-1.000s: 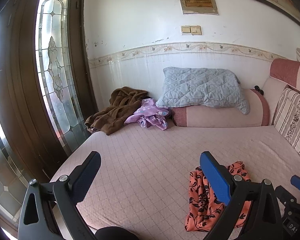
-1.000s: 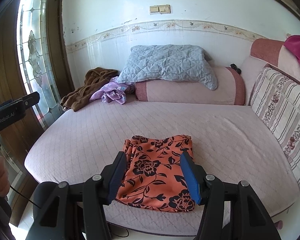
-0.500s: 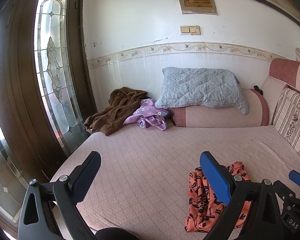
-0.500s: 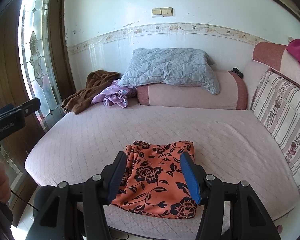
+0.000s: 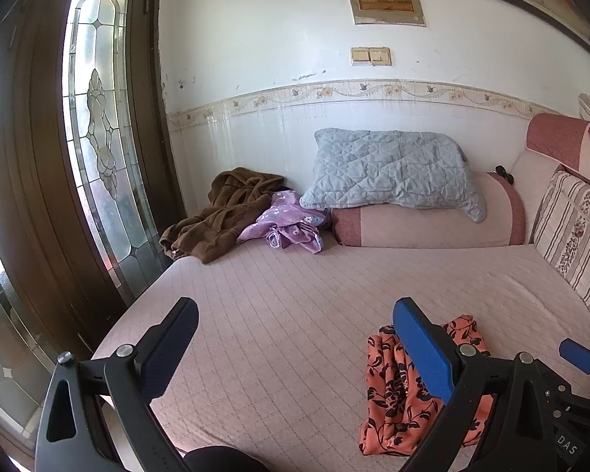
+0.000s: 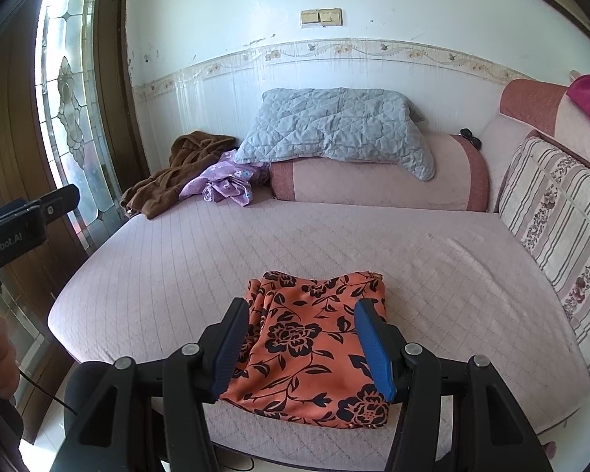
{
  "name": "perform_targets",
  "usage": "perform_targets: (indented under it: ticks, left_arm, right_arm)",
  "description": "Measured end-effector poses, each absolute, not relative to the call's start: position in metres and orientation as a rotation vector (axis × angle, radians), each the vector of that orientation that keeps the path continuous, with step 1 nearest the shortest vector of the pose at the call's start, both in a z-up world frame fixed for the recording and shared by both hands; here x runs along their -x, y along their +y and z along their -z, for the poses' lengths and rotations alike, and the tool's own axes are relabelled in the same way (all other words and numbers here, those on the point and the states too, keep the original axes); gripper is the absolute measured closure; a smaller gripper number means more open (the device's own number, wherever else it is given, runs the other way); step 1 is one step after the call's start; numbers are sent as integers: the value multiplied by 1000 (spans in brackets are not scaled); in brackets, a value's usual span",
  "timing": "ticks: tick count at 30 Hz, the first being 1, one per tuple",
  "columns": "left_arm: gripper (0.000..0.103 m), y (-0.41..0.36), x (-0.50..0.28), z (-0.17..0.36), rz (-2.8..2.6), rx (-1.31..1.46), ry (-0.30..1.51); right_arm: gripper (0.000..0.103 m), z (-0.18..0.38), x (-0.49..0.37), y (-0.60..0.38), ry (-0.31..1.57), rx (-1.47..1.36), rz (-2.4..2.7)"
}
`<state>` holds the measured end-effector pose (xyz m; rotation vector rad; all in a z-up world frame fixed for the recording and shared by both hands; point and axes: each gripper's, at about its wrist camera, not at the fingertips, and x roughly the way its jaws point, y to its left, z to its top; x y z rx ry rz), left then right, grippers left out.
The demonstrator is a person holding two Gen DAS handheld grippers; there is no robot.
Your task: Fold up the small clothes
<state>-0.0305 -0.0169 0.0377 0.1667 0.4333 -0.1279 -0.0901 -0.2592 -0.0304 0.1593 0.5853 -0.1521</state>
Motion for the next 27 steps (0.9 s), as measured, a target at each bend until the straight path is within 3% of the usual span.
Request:
perform_targets:
  ticks: [27]
  left_arm:
    - [4,-20,13,-20,132,-174,481]
  right_arm:
    - [43,50,69,-254,638,-153,123]
